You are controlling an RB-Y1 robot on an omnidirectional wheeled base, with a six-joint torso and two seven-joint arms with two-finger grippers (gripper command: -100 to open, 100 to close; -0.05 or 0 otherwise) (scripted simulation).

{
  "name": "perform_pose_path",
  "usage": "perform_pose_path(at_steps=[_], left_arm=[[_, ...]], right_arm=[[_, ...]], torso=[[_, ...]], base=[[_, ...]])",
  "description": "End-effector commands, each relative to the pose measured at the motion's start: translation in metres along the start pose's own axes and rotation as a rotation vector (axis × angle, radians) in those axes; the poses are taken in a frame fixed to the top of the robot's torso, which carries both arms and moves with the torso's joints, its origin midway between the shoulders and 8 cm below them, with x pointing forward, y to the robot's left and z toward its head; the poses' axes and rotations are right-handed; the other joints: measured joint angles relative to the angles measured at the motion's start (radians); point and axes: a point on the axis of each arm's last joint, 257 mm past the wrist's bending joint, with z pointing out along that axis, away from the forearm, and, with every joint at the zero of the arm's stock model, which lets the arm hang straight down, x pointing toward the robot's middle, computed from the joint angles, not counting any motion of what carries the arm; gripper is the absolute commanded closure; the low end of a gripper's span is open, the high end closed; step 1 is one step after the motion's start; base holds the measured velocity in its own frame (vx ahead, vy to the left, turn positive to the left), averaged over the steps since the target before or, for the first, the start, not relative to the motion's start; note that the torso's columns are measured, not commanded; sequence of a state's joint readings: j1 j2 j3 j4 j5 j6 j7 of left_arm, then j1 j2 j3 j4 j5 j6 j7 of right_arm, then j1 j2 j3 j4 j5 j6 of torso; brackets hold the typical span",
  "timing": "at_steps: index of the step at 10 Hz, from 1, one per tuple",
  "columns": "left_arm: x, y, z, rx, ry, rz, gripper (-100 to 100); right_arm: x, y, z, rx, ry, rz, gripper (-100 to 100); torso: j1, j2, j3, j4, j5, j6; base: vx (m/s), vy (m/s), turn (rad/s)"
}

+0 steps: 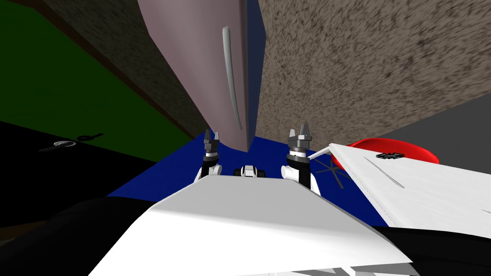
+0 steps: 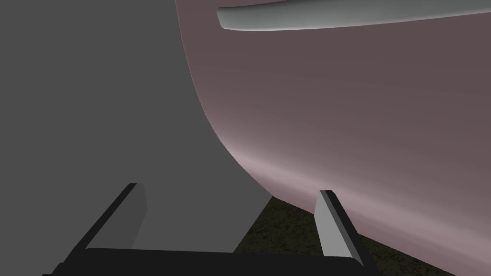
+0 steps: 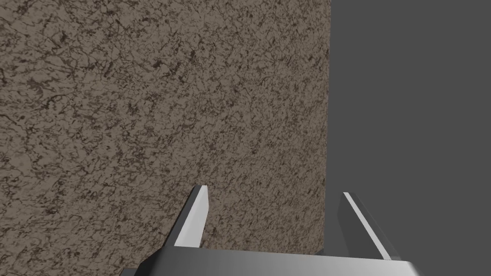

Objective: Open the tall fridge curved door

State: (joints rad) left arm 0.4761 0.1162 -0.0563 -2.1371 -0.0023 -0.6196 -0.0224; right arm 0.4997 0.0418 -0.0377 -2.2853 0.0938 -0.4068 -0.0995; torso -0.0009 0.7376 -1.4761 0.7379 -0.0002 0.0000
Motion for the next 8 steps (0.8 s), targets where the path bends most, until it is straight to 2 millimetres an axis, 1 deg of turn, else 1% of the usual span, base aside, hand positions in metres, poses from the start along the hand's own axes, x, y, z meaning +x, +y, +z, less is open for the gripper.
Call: perform_pose_path(at_steps=[1,4,5,6,8], left_arm=[[0.001,0.02,-0.003,-0.018,0.036,0.04,-100],[-0.001,0.041,-0.007,-0.029,0.059,0.085,-100],[-0.001,0.045,-0.009,-0.039,0.059,0.085,-100],[-0.002,0.054,-0.01,-0.046,0.064,0.1,-100],[-0.003,0.064,-0.012,-0.054,0.067,0.115,-100]], right_arm=[[0.0,0.0,0.0,0.0,0.0,0.0,0],[0.0,0.0,0.0,0.0,0.0,0.0,0],[0.0,0.0,0.0,0.0,0.0,0.0,0],[0.0,0.0,0.0,0.0,0.0,0.0,0],[0.0,0.0,0.0,0.0,0.0,0.0,0]], torso=[[0.001,0.0,0.0,0.0,0.0,0.0],[0.001,-0.001,-0.001,0.0,0.0,0.0],[0.0,0.001,0.0,0.0,0.0,0.0],[0.001,0.003,0.002,0.001,0.0,0.0],[0.001,0.0,0.0,0.0,0.0,0.0]], base=[[0.109,-0.066,0.097],[0.117,-0.083,0.104],[0.065,-0.077,0.036],[0.072,-0.061,0.053],[0.084,-0.075,0.098]])
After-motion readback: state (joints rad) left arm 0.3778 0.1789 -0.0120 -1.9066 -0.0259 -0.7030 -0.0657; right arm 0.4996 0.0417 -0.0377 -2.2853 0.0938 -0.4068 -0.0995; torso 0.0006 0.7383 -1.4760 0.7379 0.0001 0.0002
